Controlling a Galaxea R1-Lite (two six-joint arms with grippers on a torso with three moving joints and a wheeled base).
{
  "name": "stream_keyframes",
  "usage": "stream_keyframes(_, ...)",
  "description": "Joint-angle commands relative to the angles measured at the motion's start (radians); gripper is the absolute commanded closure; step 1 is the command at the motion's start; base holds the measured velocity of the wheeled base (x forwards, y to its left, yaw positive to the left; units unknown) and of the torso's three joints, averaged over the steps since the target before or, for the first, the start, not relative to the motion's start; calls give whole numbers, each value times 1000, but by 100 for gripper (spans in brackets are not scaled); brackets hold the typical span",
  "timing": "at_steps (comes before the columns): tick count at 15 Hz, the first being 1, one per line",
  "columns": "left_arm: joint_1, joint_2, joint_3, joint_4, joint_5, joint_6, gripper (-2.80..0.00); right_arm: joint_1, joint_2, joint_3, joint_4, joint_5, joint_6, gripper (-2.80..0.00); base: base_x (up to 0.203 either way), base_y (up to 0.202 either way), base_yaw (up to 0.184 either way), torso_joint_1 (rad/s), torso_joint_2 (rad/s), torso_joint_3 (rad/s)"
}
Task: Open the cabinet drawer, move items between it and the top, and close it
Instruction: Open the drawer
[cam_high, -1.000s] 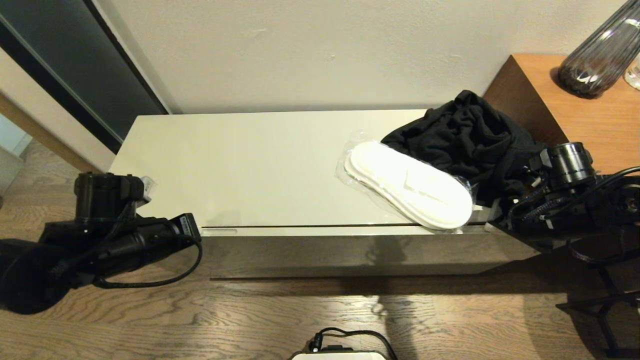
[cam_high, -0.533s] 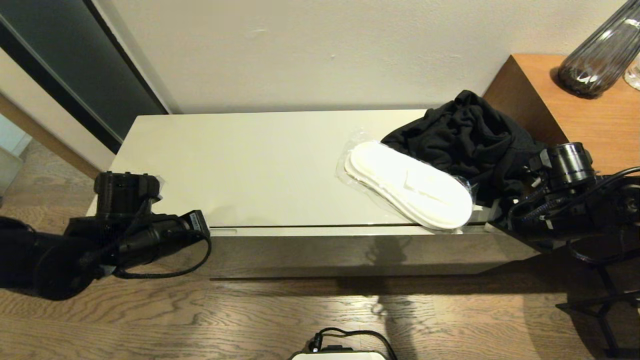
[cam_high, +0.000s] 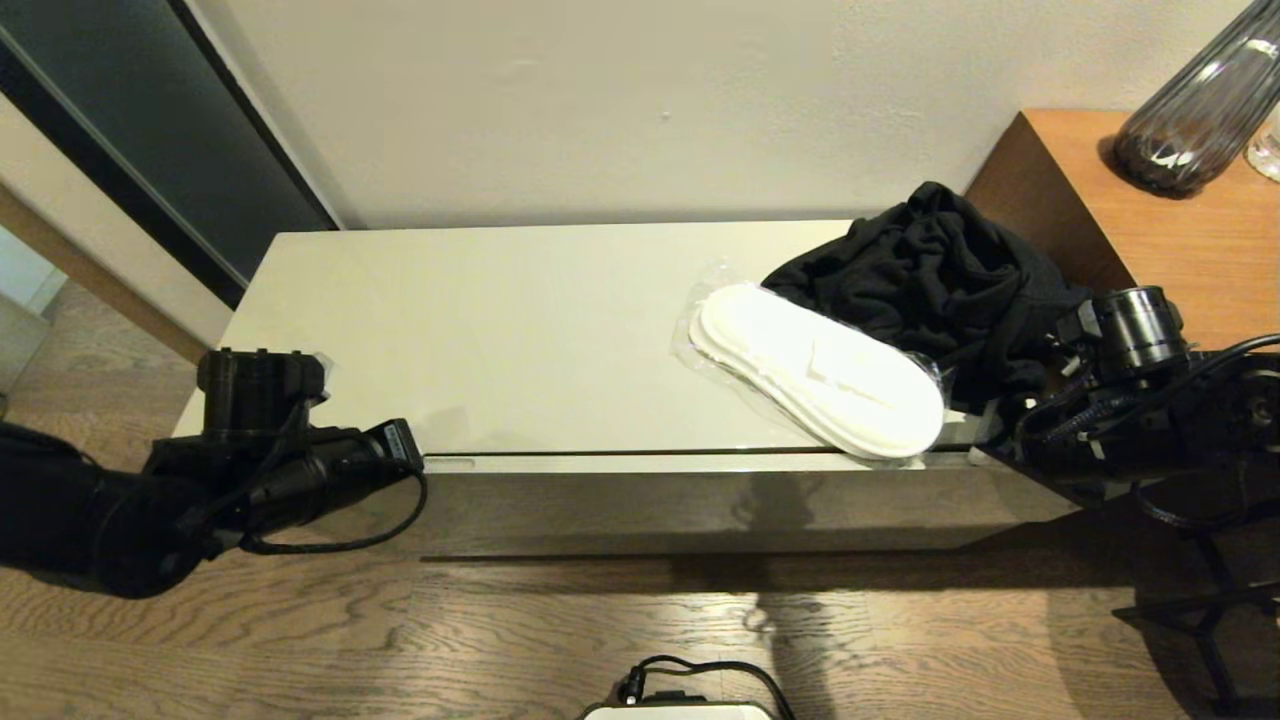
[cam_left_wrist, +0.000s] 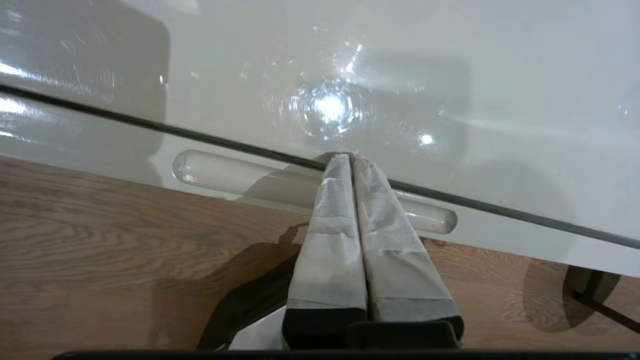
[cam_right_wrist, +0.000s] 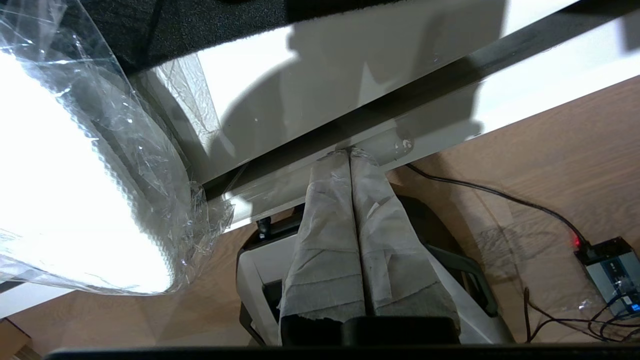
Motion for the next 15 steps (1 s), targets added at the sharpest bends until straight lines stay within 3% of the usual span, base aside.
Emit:
stream_keyframes(1, -1, -19, 66, 4, -2, -5, 0, 0, 7, 2, 1, 1, 3, 0, 0, 0, 0, 0, 0, 0)
stream_keyframes(5, -5, -21, 97, 2, -2, -36, 0, -1, 13, 22, 1, 1, 3, 0, 0, 0, 0, 0, 0, 0)
stream_keyframes(15, -19, -89, 189, 15, -2, -42, 0, 0, -25, 96, 0, 3, 3, 0, 0, 0, 0, 0, 0, 0)
